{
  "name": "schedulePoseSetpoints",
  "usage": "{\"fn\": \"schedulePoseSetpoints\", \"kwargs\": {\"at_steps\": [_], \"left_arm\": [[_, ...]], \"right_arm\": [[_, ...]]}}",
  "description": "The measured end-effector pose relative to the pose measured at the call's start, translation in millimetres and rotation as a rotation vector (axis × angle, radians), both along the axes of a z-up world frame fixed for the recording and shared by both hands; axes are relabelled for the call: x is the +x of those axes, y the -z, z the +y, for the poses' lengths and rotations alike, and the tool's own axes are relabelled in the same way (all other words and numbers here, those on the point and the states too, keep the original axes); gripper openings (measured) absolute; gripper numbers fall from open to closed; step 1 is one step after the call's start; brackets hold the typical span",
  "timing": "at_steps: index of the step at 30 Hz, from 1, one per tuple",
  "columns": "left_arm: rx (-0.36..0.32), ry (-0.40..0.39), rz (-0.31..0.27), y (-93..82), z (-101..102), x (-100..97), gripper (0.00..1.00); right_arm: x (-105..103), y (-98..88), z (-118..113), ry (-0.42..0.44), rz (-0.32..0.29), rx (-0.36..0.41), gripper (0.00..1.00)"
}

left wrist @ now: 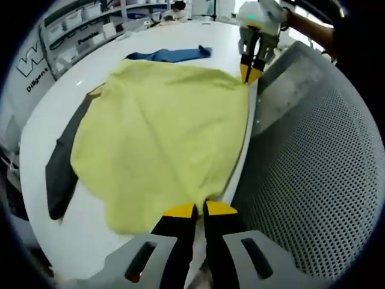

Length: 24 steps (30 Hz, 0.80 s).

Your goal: Fold the garment on the visible template until the final outline fits inside the template.

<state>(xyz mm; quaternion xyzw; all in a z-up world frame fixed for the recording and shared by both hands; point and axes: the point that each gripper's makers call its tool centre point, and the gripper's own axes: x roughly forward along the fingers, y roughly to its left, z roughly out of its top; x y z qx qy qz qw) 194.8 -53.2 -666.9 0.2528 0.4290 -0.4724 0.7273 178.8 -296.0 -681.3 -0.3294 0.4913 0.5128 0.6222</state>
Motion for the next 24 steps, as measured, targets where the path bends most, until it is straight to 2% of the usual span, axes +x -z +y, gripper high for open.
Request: {"fn": "schedulePoseSetpoints", "kwargs": {"at_steps": [6,11,12,14,16,18,21,23,24], "left_arm": [[0.016,0.034,-0.012,4.0,-2.9,-3.0,0.10],[-0.059,0.004,-0.026,-12.8,-9.7,3.0,0.28],[-0.070,0.000,-0.029,-16.4,-10.3,4.7,0.30],[-0.093,-0.014,-0.025,-24.4,-11.4,8.0,0.32],[-0.109,-0.038,-0.030,-31.2,-11.3,13.6,0.38],[-0.131,-0.034,-0.071,-39.4,-13.0,21.7,0.47],[-0.160,-0.070,-0.074,-48.2,-12.8,32.9,0.53],[-0.164,-0.095,-0.075,-52.0,-10.8,42.8,0.60],[-0.148,-0.122,-0.083,-52.9,-7.0,50.5,0.67]], "right_arm": [[-5.5,1.4,0.4,0.027,0.023,0.018,0.00],[14.6,-11.1,8.9,0.228,0.013,0.147,0.00],[21.2,-18.0,12.0,0.266,0.005,0.191,0.03],[31.6,-28.5,13.3,0.296,-0.019,0.239,0.16],[41.6,-38.3,14.6,0.333,-0.031,0.284,0.26],[49.5,-46.6,15.2,0.358,-0.036,0.322,0.29],[60.3,-59.9,20.4,0.417,-0.025,0.402,0.39],[71.7,-74.1,27.1,0.490,-0.002,0.495,0.55],[76.9,-79.5,28.6,0.505,-0.003,0.525,0.62]]}}
